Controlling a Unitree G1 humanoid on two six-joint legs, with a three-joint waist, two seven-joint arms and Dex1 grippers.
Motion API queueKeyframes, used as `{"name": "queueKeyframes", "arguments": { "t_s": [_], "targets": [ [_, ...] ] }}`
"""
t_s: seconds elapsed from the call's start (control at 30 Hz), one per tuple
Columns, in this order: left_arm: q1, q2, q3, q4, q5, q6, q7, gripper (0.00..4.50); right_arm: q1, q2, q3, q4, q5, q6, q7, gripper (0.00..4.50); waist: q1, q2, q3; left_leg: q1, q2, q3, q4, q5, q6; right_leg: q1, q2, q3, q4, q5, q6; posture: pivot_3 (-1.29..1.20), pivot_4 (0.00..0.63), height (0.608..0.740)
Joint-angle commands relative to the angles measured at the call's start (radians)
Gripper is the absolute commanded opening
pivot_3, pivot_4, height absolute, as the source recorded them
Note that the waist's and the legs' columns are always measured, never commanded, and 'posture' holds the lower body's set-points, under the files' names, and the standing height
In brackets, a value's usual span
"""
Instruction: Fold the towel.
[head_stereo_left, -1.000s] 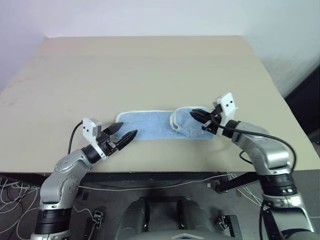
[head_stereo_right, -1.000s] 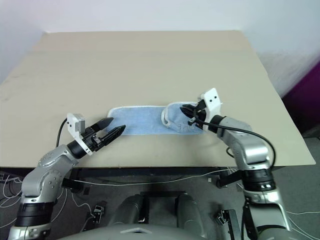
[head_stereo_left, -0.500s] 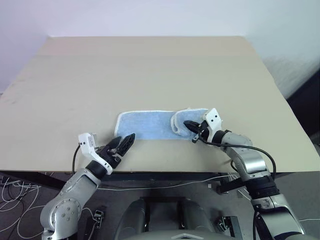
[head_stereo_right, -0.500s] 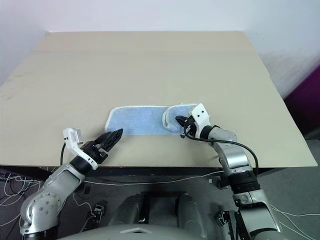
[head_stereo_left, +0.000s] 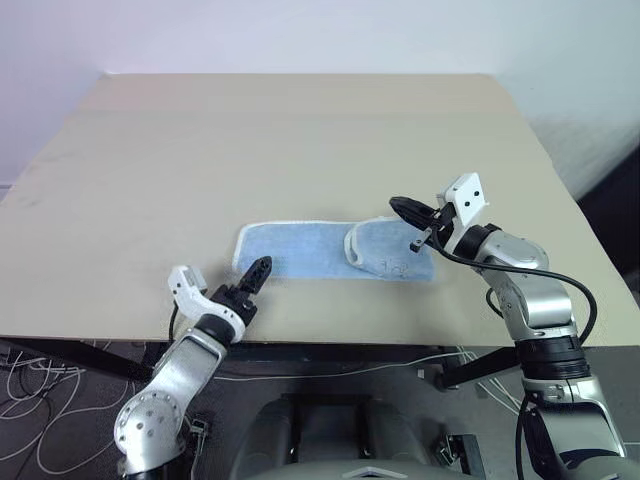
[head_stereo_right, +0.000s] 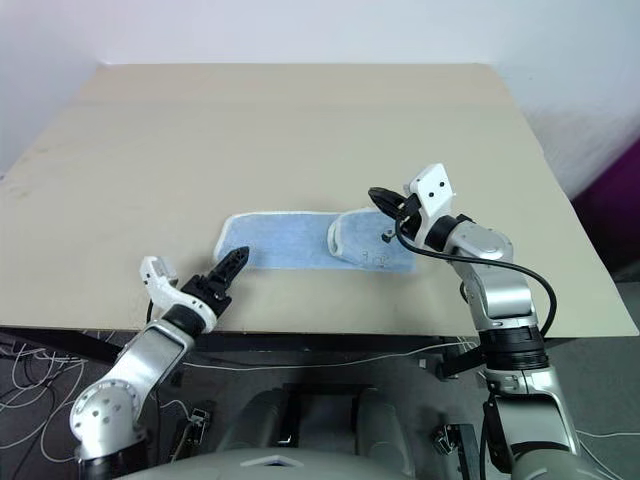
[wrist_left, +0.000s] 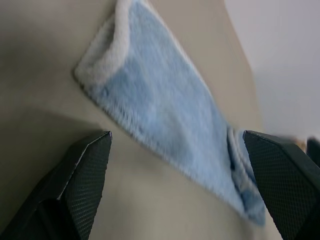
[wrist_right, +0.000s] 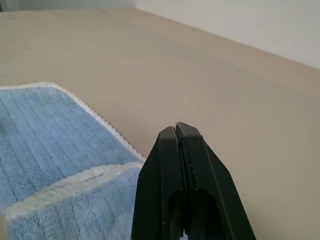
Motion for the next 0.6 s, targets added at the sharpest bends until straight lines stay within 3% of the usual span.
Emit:
{"name": "queueKeyframes", "arguments": {
  "t_s": [0.03, 0.2, 0.3, 0.6],
  "targets": [
    [-0.040, 0.005, 0.030, 0.087, 0.002, -0.028, 0.057, 4.40, 0.001, 0.007, -0.019, -0.046, 0.002, -0.021, -0.014, 0.00, 0.005, 0.000, 0.000, 0.000, 0.000, 0.000, 0.000, 0.000, 0.000, 0.000, 0.000, 0.000, 0.000, 0.000, 0.000, 0.00, 0.150, 0.740],
    [-0.081, 0.015, 0.029, 0.131, -0.006, -0.029, 0.069, 4.40, 0.023, 0.003, -0.029, -0.069, 0.000, -0.022, -0.032, 0.00, 0.007, 0.001, -0.001, 0.002, 0.000, 0.000, 0.000, 0.000, 0.000, 0.002, 0.000, 0.000, 0.000, 0.000, 0.000, 0.00, 0.150, 0.740],
    [-0.096, 0.010, 0.042, 0.151, -0.012, -0.043, 0.074, 3.85, 0.040, -0.002, -0.035, -0.082, 0.001, -0.019, -0.041, 0.00, 0.007, 0.001, -0.001, 0.005, 0.000, 0.000, -0.001, 0.000, 0.000, 0.006, 0.000, 0.000, -0.001, 0.000, 0.000, 0.00, 0.150, 0.740],
    [-0.129, 0.010, 0.075, 0.173, -0.022, -0.092, 0.063, 0.68, 0.088, -0.001, -0.037, -0.095, -0.009, -0.026, -0.056, 0.00, 0.003, 0.001, 0.000, 0.008, 0.000, 0.001, -0.002, 0.000, 0.000, 0.008, 0.001, 0.001, -0.002, 0.000, 0.000, 0.00, 0.150, 0.740]
  ]
}}
